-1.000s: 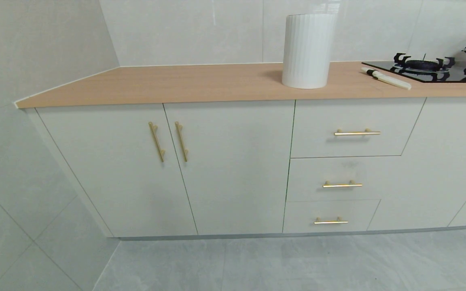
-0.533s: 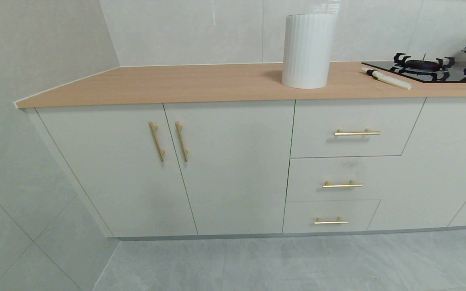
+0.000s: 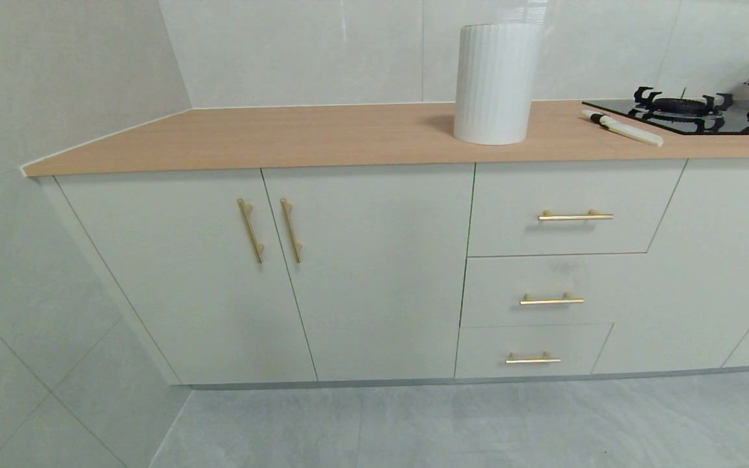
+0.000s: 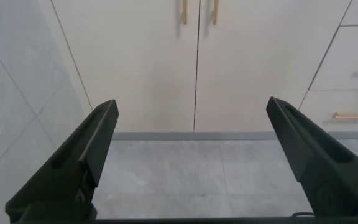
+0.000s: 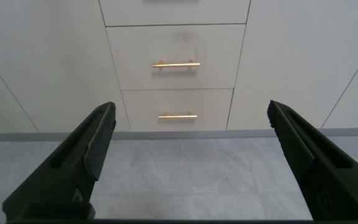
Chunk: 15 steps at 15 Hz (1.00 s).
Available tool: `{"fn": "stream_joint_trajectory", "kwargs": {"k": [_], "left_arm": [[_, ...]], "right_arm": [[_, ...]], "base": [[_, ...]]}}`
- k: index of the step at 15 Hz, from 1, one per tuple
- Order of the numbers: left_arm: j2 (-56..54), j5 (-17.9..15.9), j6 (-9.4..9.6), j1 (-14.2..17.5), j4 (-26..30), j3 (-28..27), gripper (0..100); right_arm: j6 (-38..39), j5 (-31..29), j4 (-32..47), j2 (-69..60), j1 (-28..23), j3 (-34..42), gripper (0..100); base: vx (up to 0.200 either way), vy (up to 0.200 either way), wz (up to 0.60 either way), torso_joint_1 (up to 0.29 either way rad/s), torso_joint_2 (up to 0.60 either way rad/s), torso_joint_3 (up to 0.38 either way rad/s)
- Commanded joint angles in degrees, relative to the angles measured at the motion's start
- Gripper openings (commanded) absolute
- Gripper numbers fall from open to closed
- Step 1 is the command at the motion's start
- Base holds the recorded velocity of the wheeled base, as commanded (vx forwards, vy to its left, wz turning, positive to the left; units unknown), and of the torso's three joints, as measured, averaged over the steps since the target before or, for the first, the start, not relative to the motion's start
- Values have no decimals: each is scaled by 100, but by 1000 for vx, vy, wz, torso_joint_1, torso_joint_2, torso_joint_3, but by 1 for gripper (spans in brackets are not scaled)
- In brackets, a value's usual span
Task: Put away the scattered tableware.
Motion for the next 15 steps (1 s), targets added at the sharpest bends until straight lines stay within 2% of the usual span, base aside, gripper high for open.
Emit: {"fn": "stream_joint_trajectory", "kwargs": {"k": [1,15], "left_arm": [[0,-2,5,1,-2,-6,100],[0,-11,5,1,-2,-6,100]], "right_arm": [[0,0,9,16,2,0,100],[9,26,0,16,2,0,100]], "base": [[200,0,0,-12,2,2],[200,0,0,1,3,3]]}}
